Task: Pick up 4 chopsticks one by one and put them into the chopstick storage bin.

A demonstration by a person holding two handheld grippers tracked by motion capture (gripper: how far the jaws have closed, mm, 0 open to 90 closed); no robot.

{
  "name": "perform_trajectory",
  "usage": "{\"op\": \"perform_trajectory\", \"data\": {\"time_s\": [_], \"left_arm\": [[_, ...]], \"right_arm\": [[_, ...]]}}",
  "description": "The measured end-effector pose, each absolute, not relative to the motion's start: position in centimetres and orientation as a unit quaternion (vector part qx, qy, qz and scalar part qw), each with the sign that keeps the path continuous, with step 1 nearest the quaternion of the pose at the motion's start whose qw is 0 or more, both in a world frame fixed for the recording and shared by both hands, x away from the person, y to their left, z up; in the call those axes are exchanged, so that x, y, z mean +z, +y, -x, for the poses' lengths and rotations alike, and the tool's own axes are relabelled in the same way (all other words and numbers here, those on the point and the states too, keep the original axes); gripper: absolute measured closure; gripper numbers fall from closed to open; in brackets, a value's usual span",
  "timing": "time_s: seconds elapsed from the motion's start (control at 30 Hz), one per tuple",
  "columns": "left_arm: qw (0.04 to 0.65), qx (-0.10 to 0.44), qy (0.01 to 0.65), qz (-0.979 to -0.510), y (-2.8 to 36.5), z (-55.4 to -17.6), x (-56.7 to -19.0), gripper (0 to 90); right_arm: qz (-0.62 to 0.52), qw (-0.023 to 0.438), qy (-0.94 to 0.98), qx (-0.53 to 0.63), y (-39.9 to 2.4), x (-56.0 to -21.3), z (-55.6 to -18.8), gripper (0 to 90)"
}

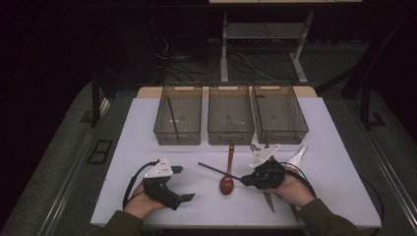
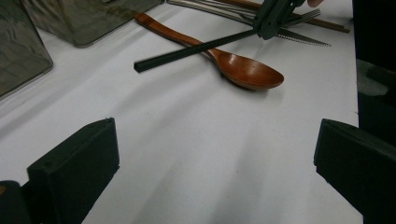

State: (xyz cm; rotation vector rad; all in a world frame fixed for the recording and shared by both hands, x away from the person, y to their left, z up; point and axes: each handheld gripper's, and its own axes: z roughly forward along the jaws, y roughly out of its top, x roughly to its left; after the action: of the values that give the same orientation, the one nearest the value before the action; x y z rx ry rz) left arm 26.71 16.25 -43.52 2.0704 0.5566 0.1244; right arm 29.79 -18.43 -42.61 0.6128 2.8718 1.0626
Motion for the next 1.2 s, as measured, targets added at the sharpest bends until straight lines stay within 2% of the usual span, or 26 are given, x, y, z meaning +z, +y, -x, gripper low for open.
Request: {"op": "perform_trajectory", "data": {"time_s": [0.77, 1.2], "left_arm": [[0.477, 0.05, 0.231, -0.846, 16.4, -26.8, -43.6, 0.0], [0.483, 0.057, 0.238, -0.84, 16.6, -26.8, -43.5, 0.0]], "right_arm": [[-0.278, 0.035, 0.878, 0.387, -20.1, -41.1, -30.4, 86.1], [-0.313, 0.044, 0.859, 0.404, -19.2, -40.0, -31.8, 86.1]]}}
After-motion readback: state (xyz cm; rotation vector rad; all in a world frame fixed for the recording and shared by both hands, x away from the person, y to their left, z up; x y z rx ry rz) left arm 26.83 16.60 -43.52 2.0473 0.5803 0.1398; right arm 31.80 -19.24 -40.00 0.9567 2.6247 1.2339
